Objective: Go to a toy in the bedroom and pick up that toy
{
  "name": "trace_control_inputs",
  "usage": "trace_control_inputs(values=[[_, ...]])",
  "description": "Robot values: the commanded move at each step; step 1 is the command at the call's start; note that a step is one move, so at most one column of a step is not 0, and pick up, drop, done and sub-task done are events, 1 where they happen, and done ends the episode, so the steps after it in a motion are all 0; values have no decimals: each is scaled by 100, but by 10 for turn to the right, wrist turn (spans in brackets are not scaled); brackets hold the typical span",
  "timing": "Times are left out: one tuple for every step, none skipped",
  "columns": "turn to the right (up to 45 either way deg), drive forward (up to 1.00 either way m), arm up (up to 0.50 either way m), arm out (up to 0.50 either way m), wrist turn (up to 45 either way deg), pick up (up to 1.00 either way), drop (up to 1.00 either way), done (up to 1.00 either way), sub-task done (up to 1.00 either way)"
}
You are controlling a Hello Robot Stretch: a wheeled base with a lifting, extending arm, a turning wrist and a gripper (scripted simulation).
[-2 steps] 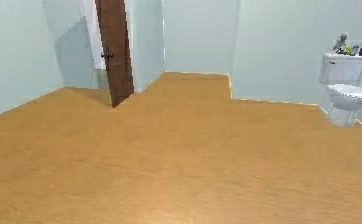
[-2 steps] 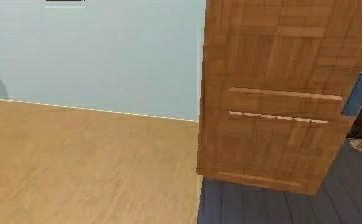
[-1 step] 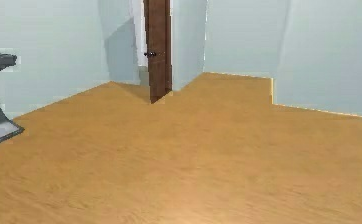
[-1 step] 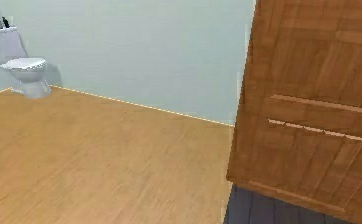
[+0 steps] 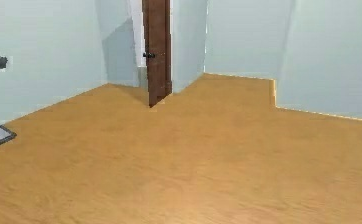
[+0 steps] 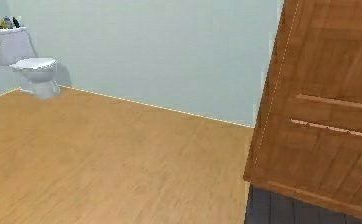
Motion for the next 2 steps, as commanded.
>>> trace_control_inputs(values=[[-150,0,0,0,0,0,0,0,0],[0,100,0,0,0,0,0,0,0]])
